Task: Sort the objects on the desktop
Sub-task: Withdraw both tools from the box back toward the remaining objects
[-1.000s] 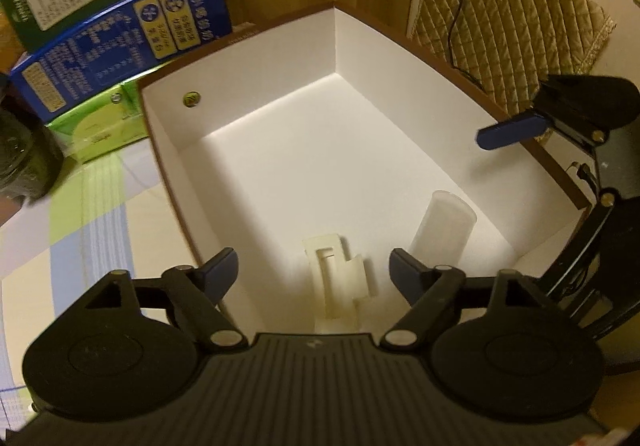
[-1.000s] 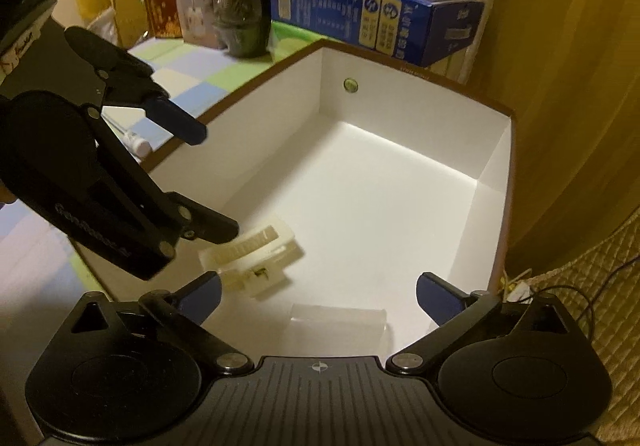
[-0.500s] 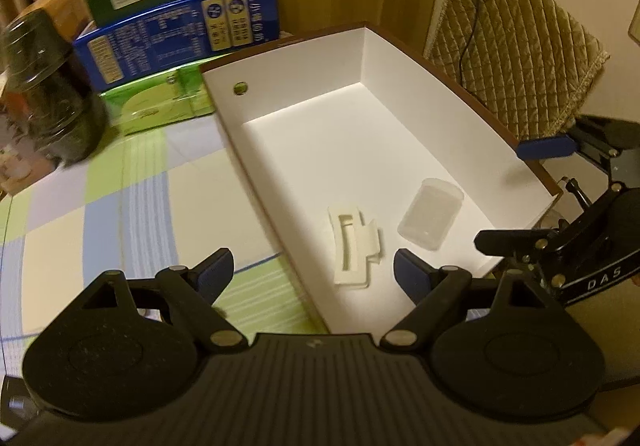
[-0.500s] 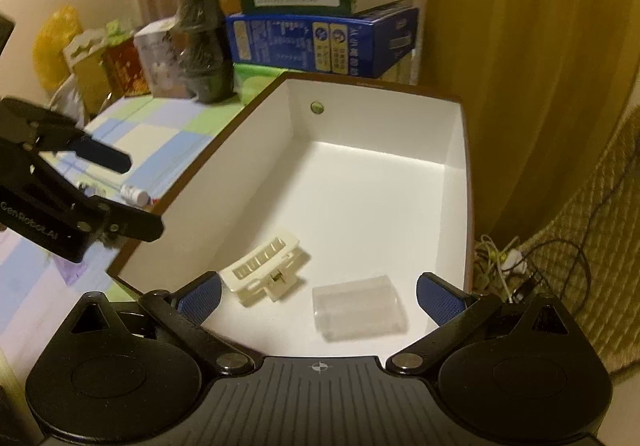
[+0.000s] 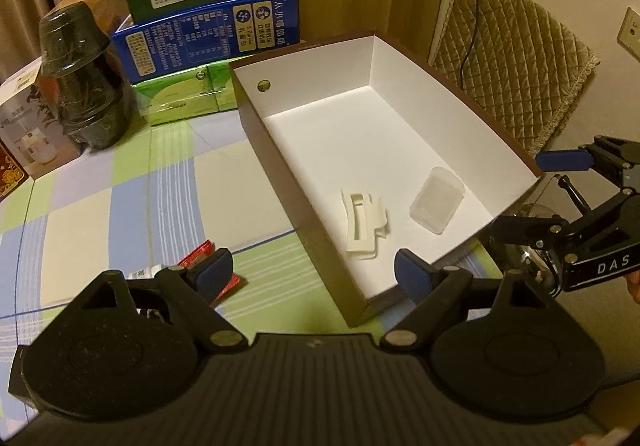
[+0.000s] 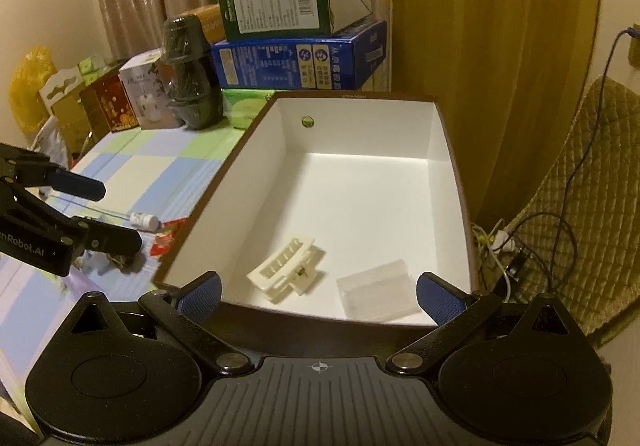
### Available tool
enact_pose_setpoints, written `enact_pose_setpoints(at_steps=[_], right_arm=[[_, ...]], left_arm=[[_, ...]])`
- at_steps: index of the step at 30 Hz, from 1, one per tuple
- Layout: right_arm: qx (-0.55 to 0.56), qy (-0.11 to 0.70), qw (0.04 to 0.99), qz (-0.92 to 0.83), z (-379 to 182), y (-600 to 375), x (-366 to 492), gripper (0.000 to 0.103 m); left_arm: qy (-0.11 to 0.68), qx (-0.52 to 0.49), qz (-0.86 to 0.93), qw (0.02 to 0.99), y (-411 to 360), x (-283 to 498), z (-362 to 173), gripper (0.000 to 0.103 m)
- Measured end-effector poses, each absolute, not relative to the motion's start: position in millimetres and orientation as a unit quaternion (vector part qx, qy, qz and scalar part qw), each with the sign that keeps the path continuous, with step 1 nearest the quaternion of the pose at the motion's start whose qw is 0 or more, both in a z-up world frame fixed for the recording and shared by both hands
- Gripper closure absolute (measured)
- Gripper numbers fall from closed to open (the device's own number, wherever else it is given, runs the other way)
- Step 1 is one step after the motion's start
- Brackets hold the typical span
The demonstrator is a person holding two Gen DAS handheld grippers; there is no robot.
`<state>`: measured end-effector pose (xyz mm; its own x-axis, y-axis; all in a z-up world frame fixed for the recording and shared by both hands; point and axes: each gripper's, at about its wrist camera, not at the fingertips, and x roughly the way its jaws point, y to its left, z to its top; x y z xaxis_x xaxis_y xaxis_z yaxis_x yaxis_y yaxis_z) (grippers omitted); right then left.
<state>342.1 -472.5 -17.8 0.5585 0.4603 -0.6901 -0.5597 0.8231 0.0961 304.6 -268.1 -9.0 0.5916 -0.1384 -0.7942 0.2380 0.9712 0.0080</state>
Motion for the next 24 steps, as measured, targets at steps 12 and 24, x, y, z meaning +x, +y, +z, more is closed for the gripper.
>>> enact_pose_setpoints(at_steps=[12,24], right_arm=[[-0.036,0.371,0.886,0.276,-5.6,-450.5,299.1,0.002],[-0.023,0.387,0.878,0.281,-8.2,-421.6,261.1,0.002]], left_arm=[[0.436,0.039,-0.097,0.894,-227.3,265.8,0.1,0.017],[0.443,0.029,-0.073,0.893,-178.1,225.2,-0.7,0.017]])
